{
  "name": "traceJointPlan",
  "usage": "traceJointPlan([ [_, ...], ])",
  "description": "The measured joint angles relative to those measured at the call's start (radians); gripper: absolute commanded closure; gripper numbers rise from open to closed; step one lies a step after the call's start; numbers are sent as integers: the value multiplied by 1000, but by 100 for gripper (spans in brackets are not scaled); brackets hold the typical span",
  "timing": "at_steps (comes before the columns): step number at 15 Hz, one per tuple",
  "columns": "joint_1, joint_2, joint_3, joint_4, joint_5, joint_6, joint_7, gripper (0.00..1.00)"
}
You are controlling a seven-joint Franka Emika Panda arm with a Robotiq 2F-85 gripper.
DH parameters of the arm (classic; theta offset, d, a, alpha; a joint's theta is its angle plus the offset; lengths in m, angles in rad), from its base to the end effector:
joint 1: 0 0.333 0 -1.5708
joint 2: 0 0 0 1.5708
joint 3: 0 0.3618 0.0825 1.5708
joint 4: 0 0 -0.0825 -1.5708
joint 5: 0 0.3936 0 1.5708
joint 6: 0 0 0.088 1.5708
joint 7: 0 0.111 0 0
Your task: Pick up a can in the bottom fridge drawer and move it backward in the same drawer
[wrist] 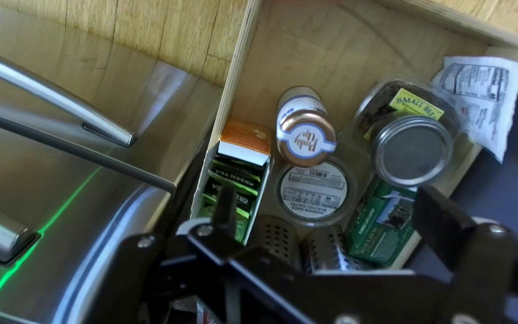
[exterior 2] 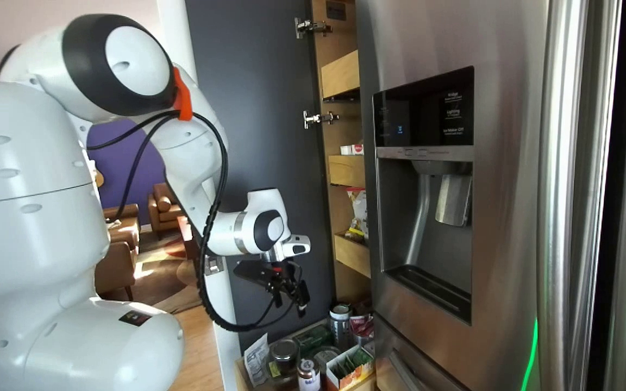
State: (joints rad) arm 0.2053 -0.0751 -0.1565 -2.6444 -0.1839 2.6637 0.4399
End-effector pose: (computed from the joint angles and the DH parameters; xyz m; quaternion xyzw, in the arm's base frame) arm 0.4345 0.0266 0.3110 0.9914 -0.1154 0.0553 0.0276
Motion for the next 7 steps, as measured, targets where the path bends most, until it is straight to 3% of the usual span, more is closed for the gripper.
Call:
traceJointPlan([
  [4, -68, -126, 106, 44, 40, -147, 4, 0],
  [7, -79, -145, 124, 47, 43, -160, 6, 0],
])
